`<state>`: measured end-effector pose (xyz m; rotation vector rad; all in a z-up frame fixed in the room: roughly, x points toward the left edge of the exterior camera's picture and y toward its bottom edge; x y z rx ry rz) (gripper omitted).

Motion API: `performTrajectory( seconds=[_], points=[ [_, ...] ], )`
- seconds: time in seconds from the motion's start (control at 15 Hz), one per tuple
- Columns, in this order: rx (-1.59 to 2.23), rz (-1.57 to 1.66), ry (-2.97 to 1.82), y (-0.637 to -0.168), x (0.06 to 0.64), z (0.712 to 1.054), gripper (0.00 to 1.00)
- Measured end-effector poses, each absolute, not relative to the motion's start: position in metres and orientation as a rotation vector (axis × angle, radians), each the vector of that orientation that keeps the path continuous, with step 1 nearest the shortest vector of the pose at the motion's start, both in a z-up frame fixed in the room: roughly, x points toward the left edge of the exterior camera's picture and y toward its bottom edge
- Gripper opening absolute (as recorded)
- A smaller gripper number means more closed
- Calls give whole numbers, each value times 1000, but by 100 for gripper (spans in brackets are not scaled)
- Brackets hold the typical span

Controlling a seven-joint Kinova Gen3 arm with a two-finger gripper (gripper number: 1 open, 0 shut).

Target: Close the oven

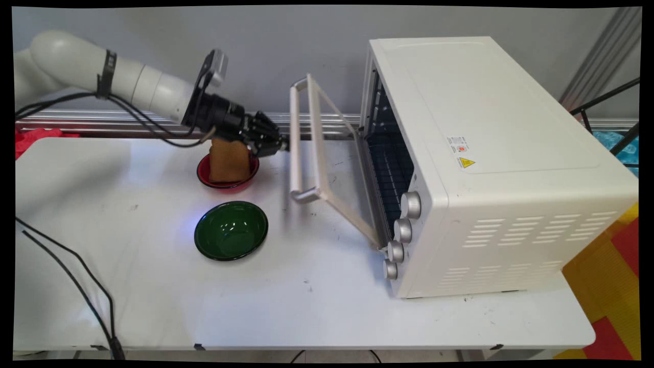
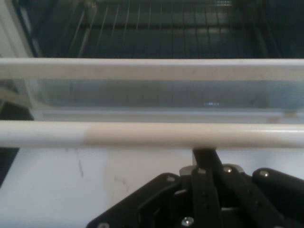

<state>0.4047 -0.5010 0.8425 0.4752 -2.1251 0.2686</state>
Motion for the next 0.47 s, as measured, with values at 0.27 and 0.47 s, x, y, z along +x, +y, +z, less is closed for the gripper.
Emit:
performTrajectory(
  seconds=[0.27,0.47],
  points=[
    [470,261,-2079,-506,388,864,0],
    [465,254,-2074,-508,383,876,0]
  ],
)
